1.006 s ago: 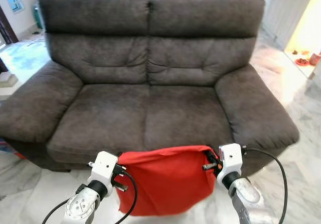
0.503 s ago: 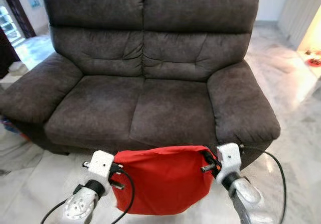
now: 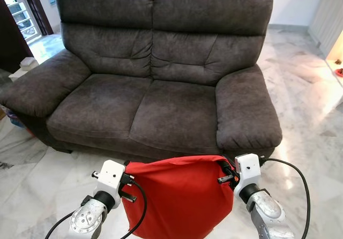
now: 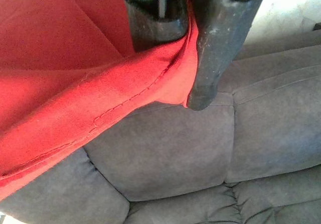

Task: Move the pillow to the sofa from floor

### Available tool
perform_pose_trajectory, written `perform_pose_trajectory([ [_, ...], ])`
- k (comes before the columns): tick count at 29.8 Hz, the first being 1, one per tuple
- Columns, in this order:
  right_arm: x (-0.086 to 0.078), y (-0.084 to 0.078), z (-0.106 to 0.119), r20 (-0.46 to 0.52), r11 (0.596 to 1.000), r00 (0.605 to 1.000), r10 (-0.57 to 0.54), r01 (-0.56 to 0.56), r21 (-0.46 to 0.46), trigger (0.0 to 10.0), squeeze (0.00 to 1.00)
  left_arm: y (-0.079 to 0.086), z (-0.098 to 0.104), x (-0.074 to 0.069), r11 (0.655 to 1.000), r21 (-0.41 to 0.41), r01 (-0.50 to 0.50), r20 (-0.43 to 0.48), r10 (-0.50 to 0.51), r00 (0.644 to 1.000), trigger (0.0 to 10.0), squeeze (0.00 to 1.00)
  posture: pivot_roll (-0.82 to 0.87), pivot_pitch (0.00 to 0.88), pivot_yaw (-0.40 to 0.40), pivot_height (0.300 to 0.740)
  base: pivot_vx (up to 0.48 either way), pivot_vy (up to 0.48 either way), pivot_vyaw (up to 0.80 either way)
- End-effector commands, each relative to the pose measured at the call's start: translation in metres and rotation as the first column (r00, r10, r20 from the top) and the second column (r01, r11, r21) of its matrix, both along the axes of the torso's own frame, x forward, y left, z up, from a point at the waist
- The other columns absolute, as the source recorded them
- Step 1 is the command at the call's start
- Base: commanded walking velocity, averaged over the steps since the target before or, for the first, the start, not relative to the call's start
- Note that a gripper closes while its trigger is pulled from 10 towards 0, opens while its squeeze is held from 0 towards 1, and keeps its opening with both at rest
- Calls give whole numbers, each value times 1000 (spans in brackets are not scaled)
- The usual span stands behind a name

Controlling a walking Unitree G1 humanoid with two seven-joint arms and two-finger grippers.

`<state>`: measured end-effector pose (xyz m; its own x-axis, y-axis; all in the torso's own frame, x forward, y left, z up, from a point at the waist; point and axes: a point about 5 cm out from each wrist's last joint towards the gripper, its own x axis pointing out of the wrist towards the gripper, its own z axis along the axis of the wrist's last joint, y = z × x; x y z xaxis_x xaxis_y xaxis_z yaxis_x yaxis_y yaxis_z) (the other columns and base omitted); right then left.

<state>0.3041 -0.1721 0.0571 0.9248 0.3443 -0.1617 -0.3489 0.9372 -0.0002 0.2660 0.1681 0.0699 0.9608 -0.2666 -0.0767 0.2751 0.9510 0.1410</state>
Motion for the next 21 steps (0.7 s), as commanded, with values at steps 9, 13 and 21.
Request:
perform_pose_trajectory([
  [9,6,1,16,75,1000,997,-17,15,19,10000,0,13,26,5,998,-15,-61,131,62,989,10000,0,67,83,33,740,0,0,0],
  [13,8,0,21,103,999,994,-44,41,31,10000,0,13,28,5,998,-15,-62,140,63,988,10000,0,66,82,33,740,281,0,0],
  [21,11,-4,26,120,997,990,-70,66,32,10000,0,14,30,7,998,-18,-64,148,66,987,10000,0,64,81,33,740,316,0,0],
])
